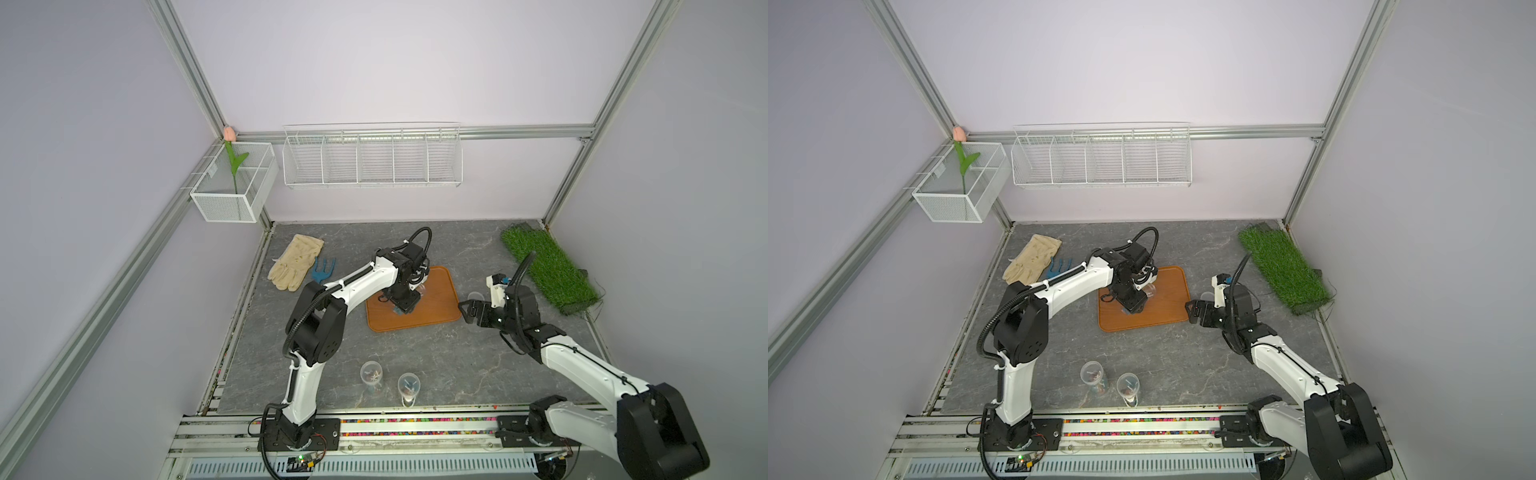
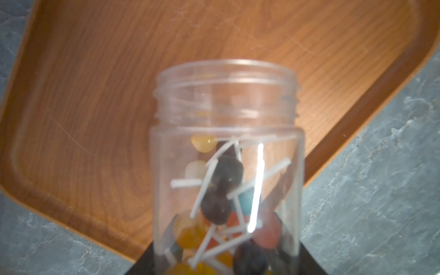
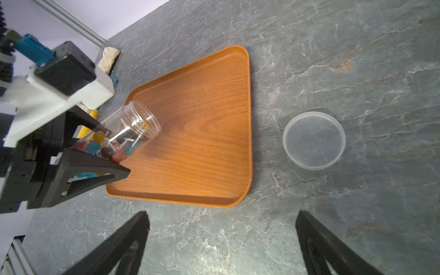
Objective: Pour the candies out of the jar
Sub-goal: 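Pour the candies out of the jar onto the tray.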
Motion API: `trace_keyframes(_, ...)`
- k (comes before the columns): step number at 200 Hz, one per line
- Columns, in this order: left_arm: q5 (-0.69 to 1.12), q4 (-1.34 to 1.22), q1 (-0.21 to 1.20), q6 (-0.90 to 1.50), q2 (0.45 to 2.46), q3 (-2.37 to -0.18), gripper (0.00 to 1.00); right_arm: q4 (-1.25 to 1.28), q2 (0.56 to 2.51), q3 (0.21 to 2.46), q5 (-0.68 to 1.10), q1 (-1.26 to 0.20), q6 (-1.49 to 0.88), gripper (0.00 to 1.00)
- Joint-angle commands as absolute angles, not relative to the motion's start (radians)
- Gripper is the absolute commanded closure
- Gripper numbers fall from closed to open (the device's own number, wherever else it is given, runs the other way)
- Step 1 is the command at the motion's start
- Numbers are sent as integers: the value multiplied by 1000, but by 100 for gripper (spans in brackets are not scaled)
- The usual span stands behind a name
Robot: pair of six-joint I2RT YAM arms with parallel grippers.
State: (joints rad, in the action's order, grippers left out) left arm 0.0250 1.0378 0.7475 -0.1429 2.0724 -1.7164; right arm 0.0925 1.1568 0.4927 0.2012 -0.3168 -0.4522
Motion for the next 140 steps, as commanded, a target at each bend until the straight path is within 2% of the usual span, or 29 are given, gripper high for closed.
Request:
trace_keyframes(1, -52, 1169, 758, -179, 2105, -1804, 53, 184, 1189, 470, 249, -325, -433, 1)
trace_keyframes(57, -215, 1309, 801, -203, 2176, -1948, 53, 255, 1277, 459, 278, -324, -432, 1)
trace_keyframes(140, -521, 1333, 929, -264, 2214, -1950, 53, 295, 1281, 389, 274, -325, -477, 1)
